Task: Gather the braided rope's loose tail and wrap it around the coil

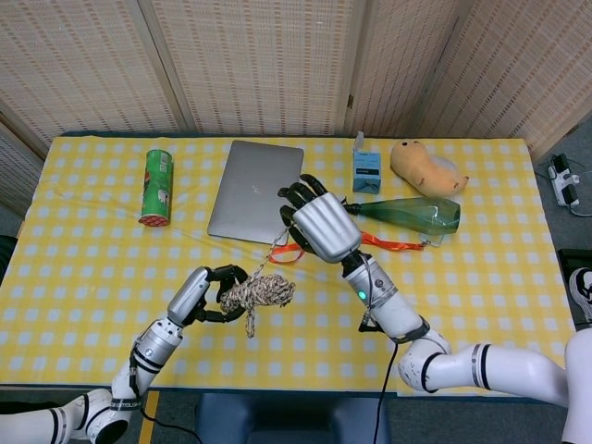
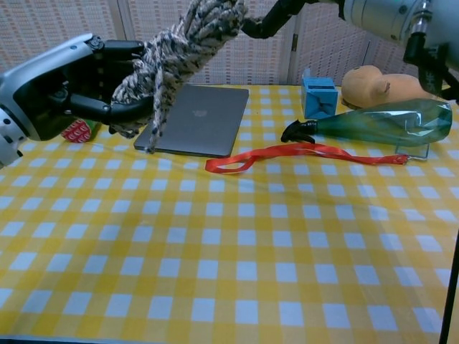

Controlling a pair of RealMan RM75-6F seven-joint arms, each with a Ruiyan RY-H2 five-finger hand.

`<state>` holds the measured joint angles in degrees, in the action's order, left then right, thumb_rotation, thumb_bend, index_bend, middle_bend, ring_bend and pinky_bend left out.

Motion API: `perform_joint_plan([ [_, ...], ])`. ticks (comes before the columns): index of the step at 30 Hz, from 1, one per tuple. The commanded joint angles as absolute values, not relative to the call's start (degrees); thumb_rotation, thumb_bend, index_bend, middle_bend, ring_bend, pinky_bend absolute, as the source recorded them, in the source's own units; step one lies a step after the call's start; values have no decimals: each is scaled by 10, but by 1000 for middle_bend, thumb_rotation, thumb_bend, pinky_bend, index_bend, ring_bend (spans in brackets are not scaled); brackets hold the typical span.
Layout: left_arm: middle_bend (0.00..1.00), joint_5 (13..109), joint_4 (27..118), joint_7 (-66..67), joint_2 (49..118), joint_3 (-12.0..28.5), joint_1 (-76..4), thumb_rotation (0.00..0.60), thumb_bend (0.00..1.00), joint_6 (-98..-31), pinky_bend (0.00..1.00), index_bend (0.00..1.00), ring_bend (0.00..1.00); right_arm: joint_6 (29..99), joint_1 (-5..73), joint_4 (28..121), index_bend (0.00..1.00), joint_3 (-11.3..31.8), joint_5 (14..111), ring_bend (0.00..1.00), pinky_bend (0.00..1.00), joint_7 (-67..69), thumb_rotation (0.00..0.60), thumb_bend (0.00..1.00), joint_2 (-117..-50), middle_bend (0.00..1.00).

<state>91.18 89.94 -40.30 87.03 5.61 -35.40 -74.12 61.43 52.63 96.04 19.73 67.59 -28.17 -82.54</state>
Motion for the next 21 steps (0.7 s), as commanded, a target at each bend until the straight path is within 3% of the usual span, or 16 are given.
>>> perform_joint_plan([
  [1,769,916,917,-471,847,59,-359,600,761,-737,801,824,708,614,512,933,640,179,692,232,160,-242,600,516,-827,284],
  [11,769,845,957,-578,804,103,-356,600,766,-712,801,825,708,605,487,871,640,111,740,231,166,-206,600,515,-847,289],
  [21,769,772,972,-586,791,147,-350,600,770,-688,801,824,707,595,475,840,639,68,775,230,166,-213,600,516,-879,290],
])
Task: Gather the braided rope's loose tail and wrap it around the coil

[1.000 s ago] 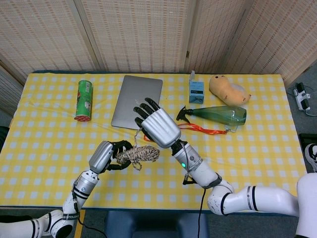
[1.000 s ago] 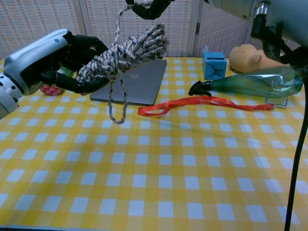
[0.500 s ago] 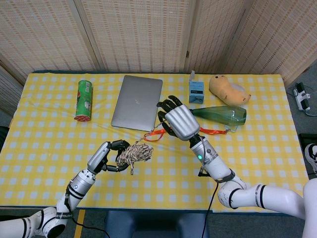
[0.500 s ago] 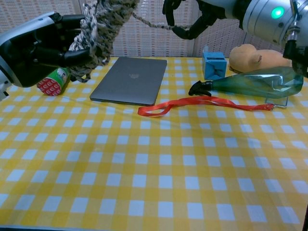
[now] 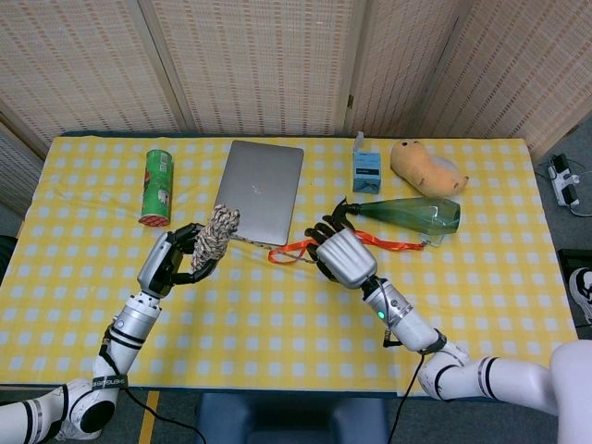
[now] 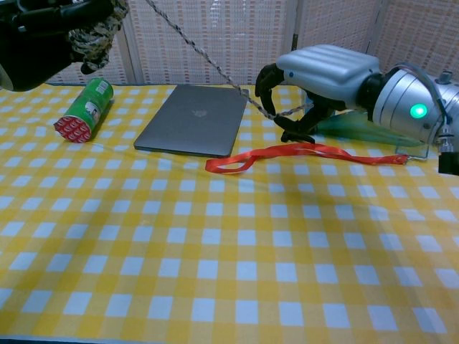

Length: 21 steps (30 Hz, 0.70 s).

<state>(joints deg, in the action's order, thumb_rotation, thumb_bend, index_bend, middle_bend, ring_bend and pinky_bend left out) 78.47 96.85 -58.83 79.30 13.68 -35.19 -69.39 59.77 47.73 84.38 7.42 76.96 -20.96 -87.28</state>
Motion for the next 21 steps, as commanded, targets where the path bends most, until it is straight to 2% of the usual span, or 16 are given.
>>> perform_joint_plan([
  [1,769,768,972,-578,791,149,-349,600,770,-687,802,824,708,593,474,838,639,65,777,231,166,-213,600,515,-883,290],
  [7,769,730,965,-509,800,163,-349,600,775,-682,801,825,708,587,472,834,639,50,795,231,166,-228,600,516,-899,291],
  [13,769,682,929,-358,825,172,-350,600,777,-702,801,825,707,606,464,866,639,47,818,230,166,-243,600,516,-891,292],
  [21,769,666,866,-164,860,160,-346,600,776,-746,802,825,707,630,454,940,643,58,823,243,166,-325,600,515,-864,304],
])
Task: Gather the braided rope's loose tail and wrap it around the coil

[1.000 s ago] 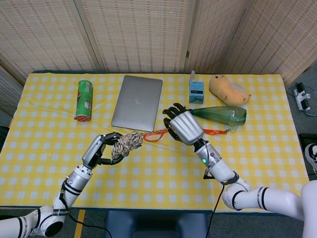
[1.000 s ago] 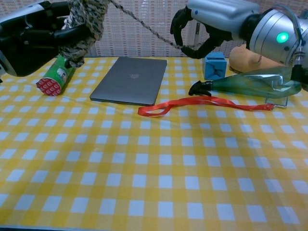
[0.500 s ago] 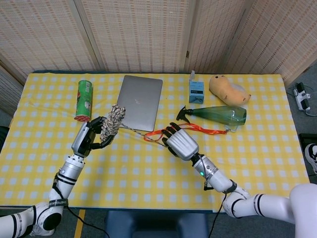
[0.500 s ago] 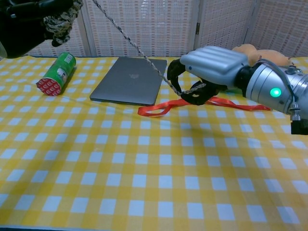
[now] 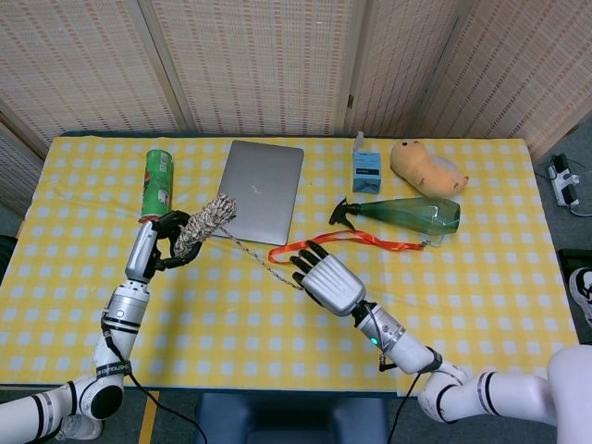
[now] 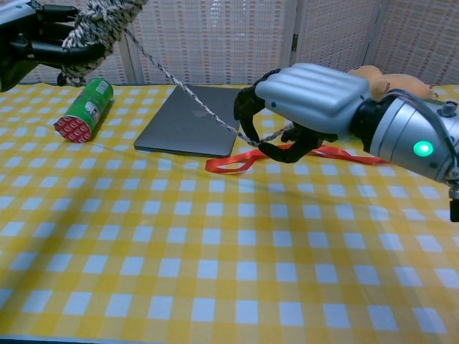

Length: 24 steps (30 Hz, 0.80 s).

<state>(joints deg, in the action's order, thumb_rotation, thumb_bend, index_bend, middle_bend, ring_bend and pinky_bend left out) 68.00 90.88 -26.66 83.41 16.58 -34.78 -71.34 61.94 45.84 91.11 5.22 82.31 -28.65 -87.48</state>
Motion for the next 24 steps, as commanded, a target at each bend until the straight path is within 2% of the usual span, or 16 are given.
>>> perform_joint_plan([
  [1,769,667,858,-138,867,159,-347,600,777,-754,801,825,707,632,454,950,646,60,821,247,166,-343,600,516,-863,308],
  [10,770,693,817,19,904,138,-346,600,776,-792,801,825,707,651,466,1041,670,98,801,248,166,-512,600,515,-856,297],
  [17,770,736,809,59,910,114,-342,600,776,-795,801,826,705,645,495,1069,675,146,755,240,166,-575,600,516,-862,274],
  [24,770,777,821,54,914,96,-333,600,777,-801,801,826,707,627,525,1068,675,170,709,239,166,-592,600,515,-874,274],
])
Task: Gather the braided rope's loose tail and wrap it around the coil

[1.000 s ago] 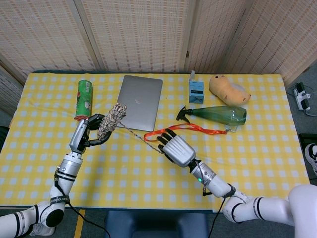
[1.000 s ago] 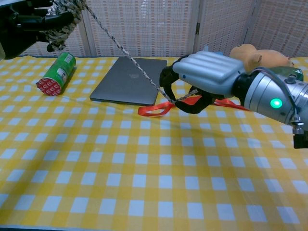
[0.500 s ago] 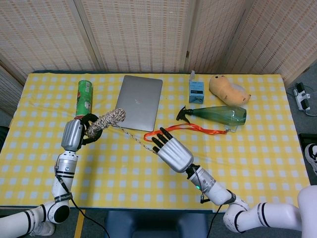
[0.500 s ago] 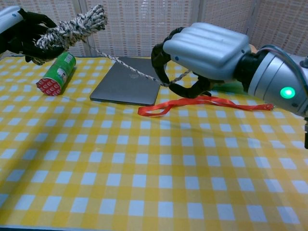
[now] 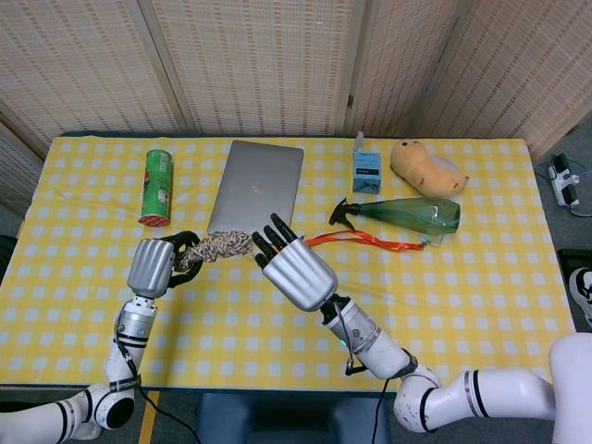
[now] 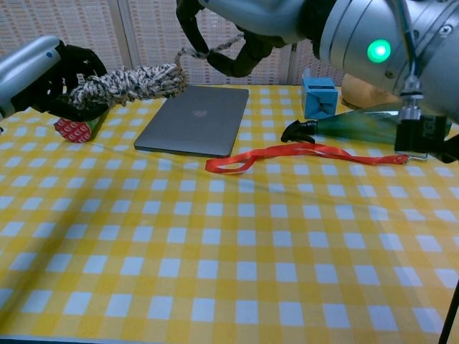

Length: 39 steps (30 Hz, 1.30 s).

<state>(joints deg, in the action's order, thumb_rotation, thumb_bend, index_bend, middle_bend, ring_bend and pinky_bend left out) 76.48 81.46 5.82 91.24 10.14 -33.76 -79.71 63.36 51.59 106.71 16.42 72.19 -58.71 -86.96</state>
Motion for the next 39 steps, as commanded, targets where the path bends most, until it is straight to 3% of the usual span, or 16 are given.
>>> perform_joint_plan([
  [1,770,781,824,50,915,95,-332,600,776,-802,801,826,708,626,528,1070,675,170,706,239,166,-595,600,515,-875,274],
  [6,770,773,850,23,912,111,-323,600,776,-805,802,828,709,628,532,1073,676,159,706,240,166,-593,600,516,-870,274],
  [18,770,678,929,-38,864,165,-322,600,776,-722,801,828,712,607,526,1096,684,112,752,211,160,-538,600,517,-836,252],
  [27,770,701,942,27,892,153,-330,600,777,-740,801,828,709,598,566,1084,683,148,722,206,160,-555,600,517,-884,237],
  [39,770,811,936,-57,885,112,-325,600,777,-744,801,828,703,616,593,1052,684,201,662,212,160,-524,600,517,-902,236],
])
